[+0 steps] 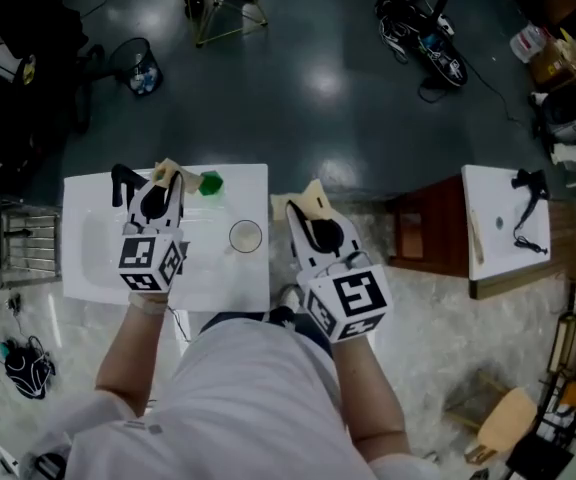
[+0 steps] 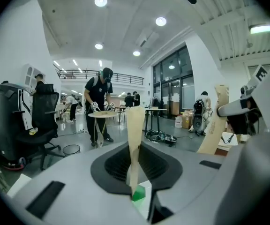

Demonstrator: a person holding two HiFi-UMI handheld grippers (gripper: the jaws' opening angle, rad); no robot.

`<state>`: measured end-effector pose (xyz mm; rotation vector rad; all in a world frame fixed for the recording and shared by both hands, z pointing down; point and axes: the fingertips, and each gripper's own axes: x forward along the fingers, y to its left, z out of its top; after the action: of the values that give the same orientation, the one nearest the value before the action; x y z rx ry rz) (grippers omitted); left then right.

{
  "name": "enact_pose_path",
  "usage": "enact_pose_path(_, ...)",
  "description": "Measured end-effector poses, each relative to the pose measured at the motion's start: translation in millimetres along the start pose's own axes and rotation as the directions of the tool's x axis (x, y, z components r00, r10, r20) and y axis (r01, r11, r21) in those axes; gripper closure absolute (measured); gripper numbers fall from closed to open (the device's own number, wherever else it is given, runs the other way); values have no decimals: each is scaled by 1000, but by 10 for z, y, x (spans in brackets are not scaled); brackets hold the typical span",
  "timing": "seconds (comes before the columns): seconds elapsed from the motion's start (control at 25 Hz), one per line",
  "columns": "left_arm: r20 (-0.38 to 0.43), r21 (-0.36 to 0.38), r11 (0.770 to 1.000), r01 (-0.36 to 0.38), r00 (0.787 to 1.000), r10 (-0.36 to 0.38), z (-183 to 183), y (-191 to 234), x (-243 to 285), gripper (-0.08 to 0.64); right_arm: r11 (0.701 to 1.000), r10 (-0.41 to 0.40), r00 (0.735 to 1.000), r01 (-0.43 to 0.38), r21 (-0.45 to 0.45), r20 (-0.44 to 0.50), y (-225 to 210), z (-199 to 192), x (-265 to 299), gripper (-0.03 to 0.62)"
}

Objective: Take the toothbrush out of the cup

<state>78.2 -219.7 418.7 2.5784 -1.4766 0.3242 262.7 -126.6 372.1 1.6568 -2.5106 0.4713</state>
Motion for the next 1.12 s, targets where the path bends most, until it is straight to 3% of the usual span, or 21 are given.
enact_pose_path(0.48,59,-58,996,-69,996,72,566,277,-769,509,989,144,989,-143,-45,21,308,307,313,538)
enact_pose_path(0.84,90,-123,982,-140,984,152,619,455,-1335,509,963,257,966,-256,-82,9,648,308,447,538)
enact_pose_path(1.12,100,-155,971,-183,975,199,565,525,-1574,509,950,300,954,-300,-84,-16,823,248,481,537)
